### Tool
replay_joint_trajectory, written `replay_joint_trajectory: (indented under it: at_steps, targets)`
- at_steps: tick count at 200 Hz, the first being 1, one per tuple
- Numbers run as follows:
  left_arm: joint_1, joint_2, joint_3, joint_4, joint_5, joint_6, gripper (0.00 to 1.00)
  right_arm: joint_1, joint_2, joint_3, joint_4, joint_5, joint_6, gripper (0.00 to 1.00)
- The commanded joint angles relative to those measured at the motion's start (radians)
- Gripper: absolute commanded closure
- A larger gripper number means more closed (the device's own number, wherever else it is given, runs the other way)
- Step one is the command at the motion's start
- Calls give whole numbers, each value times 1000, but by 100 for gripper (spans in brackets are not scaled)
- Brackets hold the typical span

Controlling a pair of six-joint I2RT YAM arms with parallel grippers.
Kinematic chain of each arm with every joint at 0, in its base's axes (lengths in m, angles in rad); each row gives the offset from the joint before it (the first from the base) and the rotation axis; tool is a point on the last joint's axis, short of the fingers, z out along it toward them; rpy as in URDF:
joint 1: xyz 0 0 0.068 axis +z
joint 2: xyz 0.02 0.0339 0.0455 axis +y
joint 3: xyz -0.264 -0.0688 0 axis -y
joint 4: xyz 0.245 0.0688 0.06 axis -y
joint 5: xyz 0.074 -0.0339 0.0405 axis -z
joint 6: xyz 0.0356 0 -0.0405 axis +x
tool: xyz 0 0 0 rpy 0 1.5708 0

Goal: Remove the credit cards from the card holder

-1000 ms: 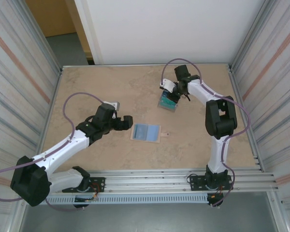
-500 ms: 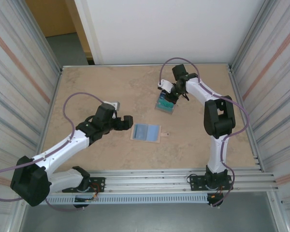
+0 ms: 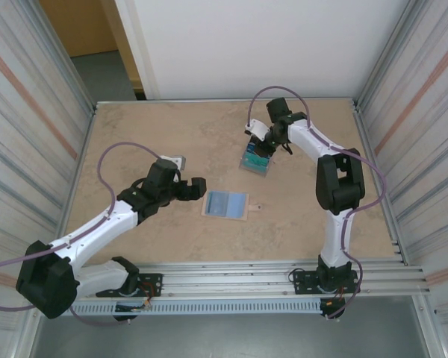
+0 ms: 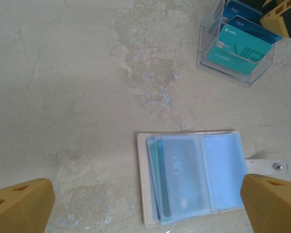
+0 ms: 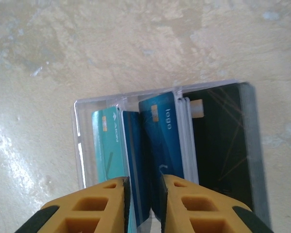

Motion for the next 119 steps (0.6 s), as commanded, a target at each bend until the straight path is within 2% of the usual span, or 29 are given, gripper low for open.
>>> replay_joint_trajectory:
  at_steps: [1, 43, 63, 93, 119]
  targets:
    - [10, -32, -5, -1, 3, -10, 1, -5, -124, -39, 72, -5, 109, 72]
    - [10, -42, -6, -5, 3, -7, 1, -7, -334, -216, 253, -19, 317, 65]
    - [12, -46, -8, -5, 6, -6, 1, -9, -394, -253, 251, -32, 436, 60]
    - [14, -52, -13, -2, 8, -7, 1, -31, -350, -197, 87, -106, 594, 62]
    - [18, -52, -13, -4, 11, -6, 1, -35, -261, -190, 4, -172, 641, 71]
